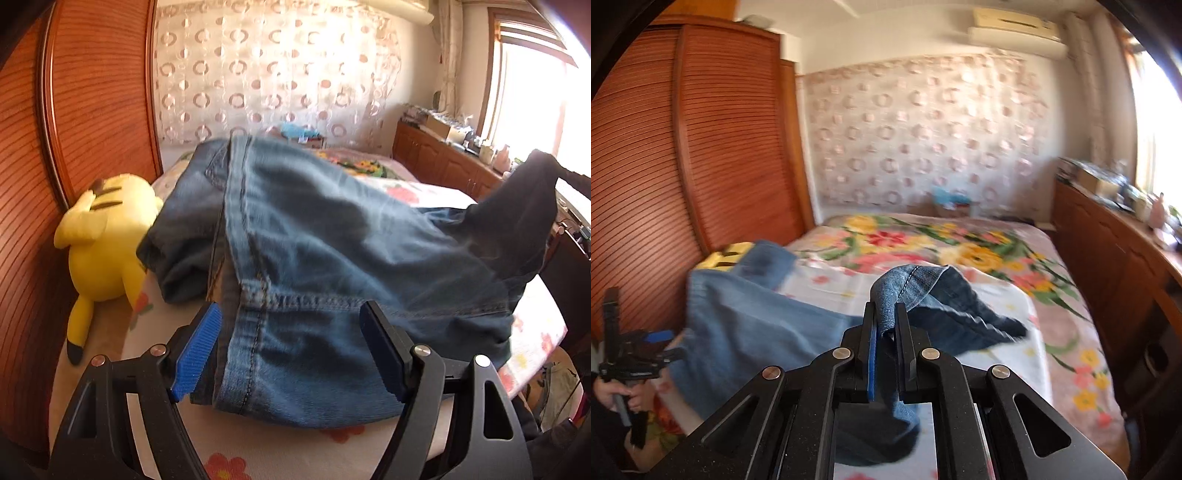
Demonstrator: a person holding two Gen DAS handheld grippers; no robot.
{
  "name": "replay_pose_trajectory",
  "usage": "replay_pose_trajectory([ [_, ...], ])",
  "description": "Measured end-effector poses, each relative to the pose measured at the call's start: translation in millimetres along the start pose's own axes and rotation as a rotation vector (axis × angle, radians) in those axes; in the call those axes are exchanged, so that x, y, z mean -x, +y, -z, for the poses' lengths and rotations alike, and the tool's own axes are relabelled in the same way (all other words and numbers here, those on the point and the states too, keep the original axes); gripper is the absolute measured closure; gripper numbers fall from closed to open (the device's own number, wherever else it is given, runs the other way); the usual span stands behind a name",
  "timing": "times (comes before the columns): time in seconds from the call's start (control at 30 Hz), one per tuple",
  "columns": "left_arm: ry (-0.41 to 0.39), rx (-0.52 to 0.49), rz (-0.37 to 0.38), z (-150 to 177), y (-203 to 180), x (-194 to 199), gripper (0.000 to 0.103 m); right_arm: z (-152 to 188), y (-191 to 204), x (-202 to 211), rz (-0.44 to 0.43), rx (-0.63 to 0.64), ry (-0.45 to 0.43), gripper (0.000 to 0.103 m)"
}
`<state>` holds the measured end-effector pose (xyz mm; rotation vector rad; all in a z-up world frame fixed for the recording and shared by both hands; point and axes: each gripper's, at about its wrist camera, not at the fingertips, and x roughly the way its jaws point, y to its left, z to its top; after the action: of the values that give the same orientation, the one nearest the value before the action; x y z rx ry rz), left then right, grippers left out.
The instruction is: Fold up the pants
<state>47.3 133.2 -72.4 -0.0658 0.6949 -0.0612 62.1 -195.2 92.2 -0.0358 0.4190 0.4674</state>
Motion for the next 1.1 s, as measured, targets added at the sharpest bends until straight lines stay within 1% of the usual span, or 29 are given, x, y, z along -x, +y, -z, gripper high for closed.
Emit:
replay_pose_trajectory([
  [0.13,-0.033,-0.015,0.012,-7.6,-4.3,12.2,0.025,-21.0,52.0,0.5,-0.215,0.030,-0.012,0.095],
  [0.2,-0.044,-0.016,0.019,-9.5,-5.1,16.7,0.025,-25.2,73.5,-2.4,-0.280,0.068,0.011,0.094],
  [0.23,-0.046,-0.017,0.022,-10.2,-5.5,17.9,0.025,-24.9,80.2,-6.1,-0.304,0.084,0.034,0.091],
  [0.27,-0.048,-0.018,0.024,-10.7,-5.7,18.6,0.025,-23.7,84.3,-10.5,-0.316,0.099,0.052,0.082],
  [0.3,-0.049,-0.021,0.026,-11.0,-5.9,19.0,0.025,-22.6,86.8,-15.0,-0.316,0.115,0.063,0.067],
  [0.33,-0.049,-0.023,0.027,-11.7,-7.1,19.4,0.025,-19.5,86.3,-18.5,-0.307,0.132,0.073,0.061],
  [0.37,-0.048,-0.023,0.029,-11.5,-7.1,19.1,0.025,-16.6,83.7,-20.8,-0.302,0.138,0.079,0.059],
  [0.43,-0.047,-0.022,0.039,-11.0,-7.3,18.1,0.025,-11.4,75.2,-26.4,-0.277,0.140,0.093,0.059],
  [0.53,-0.039,-0.022,0.053,-9.5,-11.2,15.0,0.025,-4.8,69.8,-41.3,-0.210,0.136,0.125,0.059],
  [0.6,-0.033,-0.028,0.062,-8.6,-14.9,12.5,0.025,2.5,64.4,-52.2,-0.195,0.118,0.158,0.059],
  [0.67,-0.028,-0.034,0.077,-8.9,-19.8,10.3,0.025,11.3,68.3,-58.9,-0.172,0.115,0.189,0.059],
  [0.87,-0.030,-0.075,0.108,-8.0,-41.5,14.0,0.025,28.3,74.5,-98.3,-0.181,0.080,0.292,0.059],
  [0.93,-0.025,-0.086,0.115,-6.9,-44.5,13.7,0.025,30.1,70.7,-96.6,-0.177,0.076,0.317,0.059],
  [1.1,0.027,-0.114,0.128,2.9,-51.0,0.8,0.025,34.7,61.8,-105.4,-0.159,0.048,0.361,0.059],
])
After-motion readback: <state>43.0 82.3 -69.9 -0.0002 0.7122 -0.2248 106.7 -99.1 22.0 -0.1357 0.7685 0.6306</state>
